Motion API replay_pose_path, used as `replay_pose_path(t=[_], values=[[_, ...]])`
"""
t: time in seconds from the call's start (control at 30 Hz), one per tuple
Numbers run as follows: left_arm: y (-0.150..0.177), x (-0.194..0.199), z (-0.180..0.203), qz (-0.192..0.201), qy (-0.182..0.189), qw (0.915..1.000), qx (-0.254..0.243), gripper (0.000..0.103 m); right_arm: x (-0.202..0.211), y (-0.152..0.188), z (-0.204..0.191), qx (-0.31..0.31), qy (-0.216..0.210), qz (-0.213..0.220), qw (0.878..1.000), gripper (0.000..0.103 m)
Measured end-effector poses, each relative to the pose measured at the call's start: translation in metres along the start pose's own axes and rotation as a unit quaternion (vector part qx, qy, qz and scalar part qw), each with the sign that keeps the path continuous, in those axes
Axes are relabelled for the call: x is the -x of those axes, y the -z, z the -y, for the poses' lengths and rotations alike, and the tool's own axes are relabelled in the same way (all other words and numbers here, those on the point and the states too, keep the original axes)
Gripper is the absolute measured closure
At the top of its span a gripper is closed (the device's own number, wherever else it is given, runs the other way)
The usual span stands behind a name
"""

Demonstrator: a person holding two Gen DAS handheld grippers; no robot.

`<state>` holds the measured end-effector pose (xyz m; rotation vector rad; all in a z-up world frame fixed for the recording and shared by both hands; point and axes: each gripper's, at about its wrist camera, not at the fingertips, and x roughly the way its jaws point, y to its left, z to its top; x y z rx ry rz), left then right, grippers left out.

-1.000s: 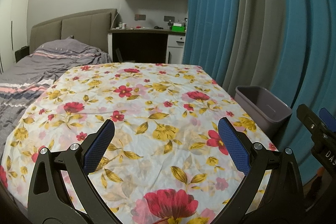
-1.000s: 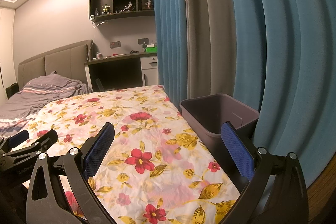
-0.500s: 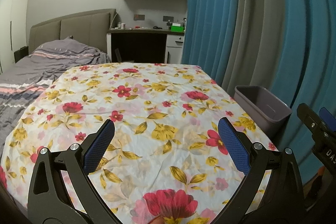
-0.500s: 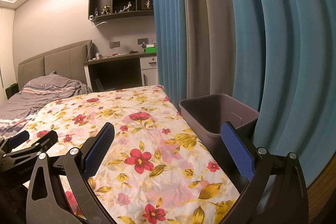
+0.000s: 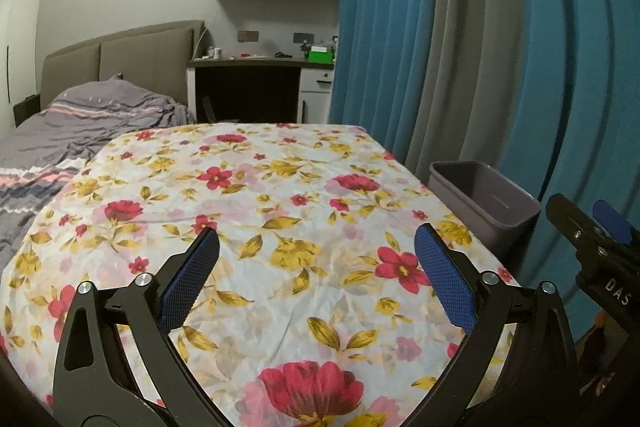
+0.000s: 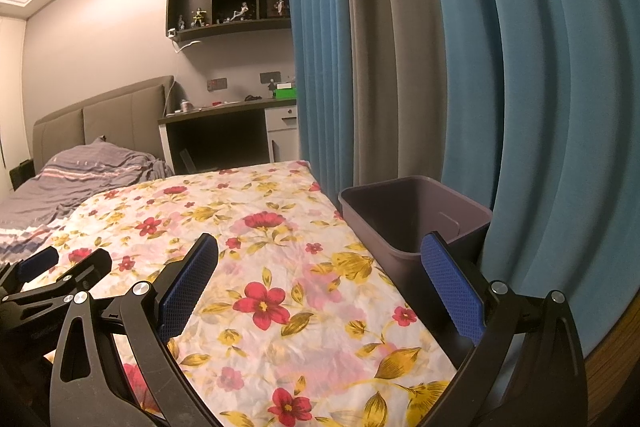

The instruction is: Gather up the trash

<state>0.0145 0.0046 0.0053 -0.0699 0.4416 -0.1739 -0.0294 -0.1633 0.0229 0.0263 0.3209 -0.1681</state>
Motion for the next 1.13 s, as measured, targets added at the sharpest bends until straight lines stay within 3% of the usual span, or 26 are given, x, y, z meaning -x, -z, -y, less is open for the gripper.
replay_pose_path(t=[0.17, 0.53, 1.13], values=[[0.0017, 0.0019, 0.0064, 0.010, -0.009, 0.9995, -0.029, 0.024, -0.0006, -0.0004, -0.0047, -0.006, 0.003, 0.000, 1.000, 0.006], [0.0011, 0.0027, 0.0067, 0.010, 0.000, 0.9997, -0.024, 0.026, -0.0024, 0.0016, -0.0004, -0.008, 0.005, 0.000, 1.000, 0.006], [0.0000, 0.0032, -0.0005, 0.008, -0.018, 0.9997, -0.014, 0.006, 0.0000, -0.0010, 0.0002, -0.024, 0.011, 0.007, 1.000, 0.006]])
